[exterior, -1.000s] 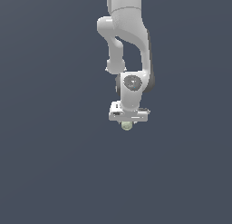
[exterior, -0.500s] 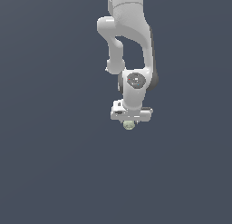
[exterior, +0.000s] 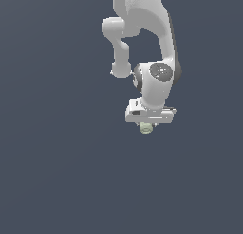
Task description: Pick up the object and move it to a goal position.
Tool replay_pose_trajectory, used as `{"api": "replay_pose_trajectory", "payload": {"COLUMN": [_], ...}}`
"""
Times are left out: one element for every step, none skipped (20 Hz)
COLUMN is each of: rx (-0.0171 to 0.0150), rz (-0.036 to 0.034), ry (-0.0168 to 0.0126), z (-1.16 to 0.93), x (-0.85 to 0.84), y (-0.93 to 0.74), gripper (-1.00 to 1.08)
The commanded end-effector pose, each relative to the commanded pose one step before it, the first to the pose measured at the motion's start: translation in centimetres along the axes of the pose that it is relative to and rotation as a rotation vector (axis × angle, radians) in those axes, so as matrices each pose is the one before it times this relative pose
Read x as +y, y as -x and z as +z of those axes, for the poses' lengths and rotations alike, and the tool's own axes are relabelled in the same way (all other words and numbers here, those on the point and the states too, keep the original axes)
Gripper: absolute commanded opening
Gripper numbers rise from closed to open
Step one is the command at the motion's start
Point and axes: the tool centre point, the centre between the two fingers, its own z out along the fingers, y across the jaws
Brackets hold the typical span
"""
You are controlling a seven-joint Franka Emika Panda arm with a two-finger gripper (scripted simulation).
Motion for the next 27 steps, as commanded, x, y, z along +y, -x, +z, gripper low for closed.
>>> {"api": "replay_pose_trajectory", "payload": {"rx": [0.00015,0.0,0.0,0.0,0.0,0.0,0.0,0.0,0.0,0.0,0.0,0.0,0.0,-0.00052,0.0,0.0,0.0,0.0,0.0,0.0,0.0,0.0,0.0,0.0,0.0,0.0,0.0], "rz": [-0.00003,0.0,0.0,0.0,0.0,0.0,0.0,0.0,0.0,0.0,0.0,0.0,0.0,0.00028,0.0,0.0,0.0,0.0,0.0,0.0,0.0,0.0,0.0,0.0,0.0,0.0,0.0], "ry": [0.00016,0.0,0.0,0.0,0.0,0.0,0.0,0.0,0.0,0.0,0.0,0.0,0.0,-0.00037,0.0,0.0,0.0,0.0,0.0,0.0,0.0,0.0,0.0,0.0,0.0,0.0,0.0], "z": [-2.057,-0.839,-0.848,-0.854,-0.858,-0.843,-0.791,-0.738,-0.687,-0.636,-0.586,-0.538,-0.49,-0.419,-0.398,-0.355,-0.315,-0.278,-0.243,-0.21,-0.178,-0.148,-0.12,-0.092,-0.065,-0.039,-0.013], "x": [-1.503,-0.618,-0.626,-0.632,-0.637,-0.627,-0.59,-0.552,-0.515,-0.479,-0.442,-0.407,-0.372,-0.312,-0.304,-0.272,-0.243,-0.214,-0.188,-0.163,-0.139,-0.116,-0.093,-0.072,-0.051,-0.03,-0.01], "y": [-0.65,-0.286,-0.293,-0.299,-0.304,-0.304,-0.29,-0.275,-0.26,-0.245,-0.23,-0.214,-0.199,-0.201,-0.168,-0.153,-0.138,-0.125,-0.111,-0.098,-0.084,-0.071,-0.058,-0.045,-0.032,-0.019,-0.006], "gripper": [-1.0,-1.0,-1.0,-1.0,-1.0,-1.0,-1.0,-1.0,-1.0,-1.0,-1.0,-1.0,-1.0,-1.0,-1.0,-1.0,-1.0,-1.0,-1.0,-1.0,-1.0,-1.0,-1.0,-1.0,-1.0,-1.0,-1.0]}}
